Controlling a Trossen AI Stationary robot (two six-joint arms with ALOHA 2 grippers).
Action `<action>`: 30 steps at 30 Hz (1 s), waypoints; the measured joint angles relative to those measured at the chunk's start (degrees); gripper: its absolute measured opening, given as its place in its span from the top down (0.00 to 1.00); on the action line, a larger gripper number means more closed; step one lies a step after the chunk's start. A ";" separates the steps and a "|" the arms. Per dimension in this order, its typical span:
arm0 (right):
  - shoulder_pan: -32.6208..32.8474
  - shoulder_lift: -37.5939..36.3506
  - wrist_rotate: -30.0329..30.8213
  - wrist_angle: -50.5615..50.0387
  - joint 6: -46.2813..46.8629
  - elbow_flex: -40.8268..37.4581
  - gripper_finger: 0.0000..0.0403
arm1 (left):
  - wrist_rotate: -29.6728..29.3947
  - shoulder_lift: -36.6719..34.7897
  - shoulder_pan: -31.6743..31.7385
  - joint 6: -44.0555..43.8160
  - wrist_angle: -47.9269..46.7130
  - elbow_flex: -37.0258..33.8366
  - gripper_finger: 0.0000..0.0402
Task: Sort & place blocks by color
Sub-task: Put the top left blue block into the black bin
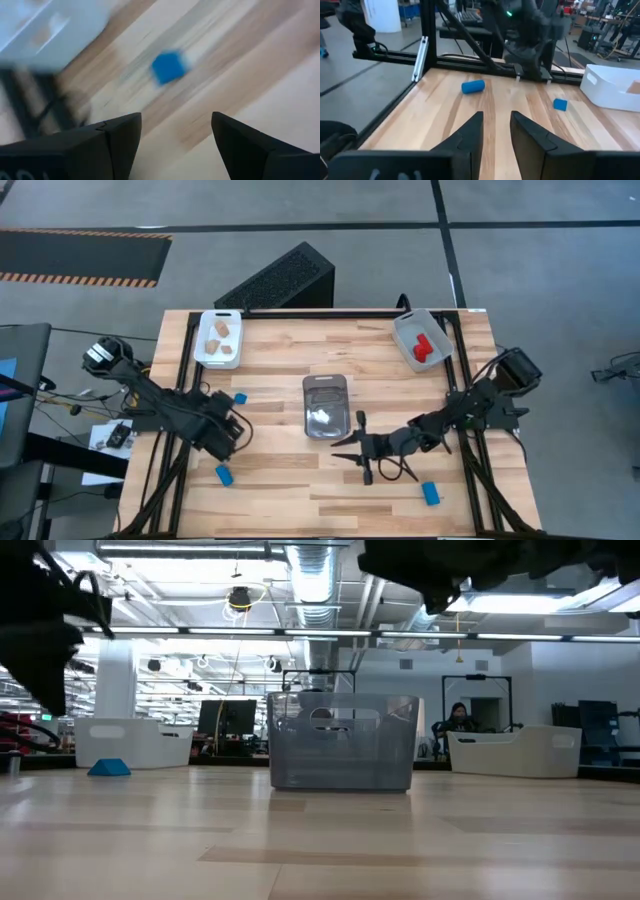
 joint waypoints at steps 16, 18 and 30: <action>-2.72 -4.90 1.14 -1.00 5.46 0.72 0.48 | 2.65 -0.40 6.81 8.04 23.94 -14.96 0.43; -3.38 -4.90 1.13 -1.03 6.70 0.72 0.45 | 3.75 -0.40 7.68 6.74 20.95 -14.50 0.43; -6.78 -4.90 1.11 -3.24 8.20 0.72 0.43 | 0.98 -0.80 18.74 8.52 16.24 -13.32 0.27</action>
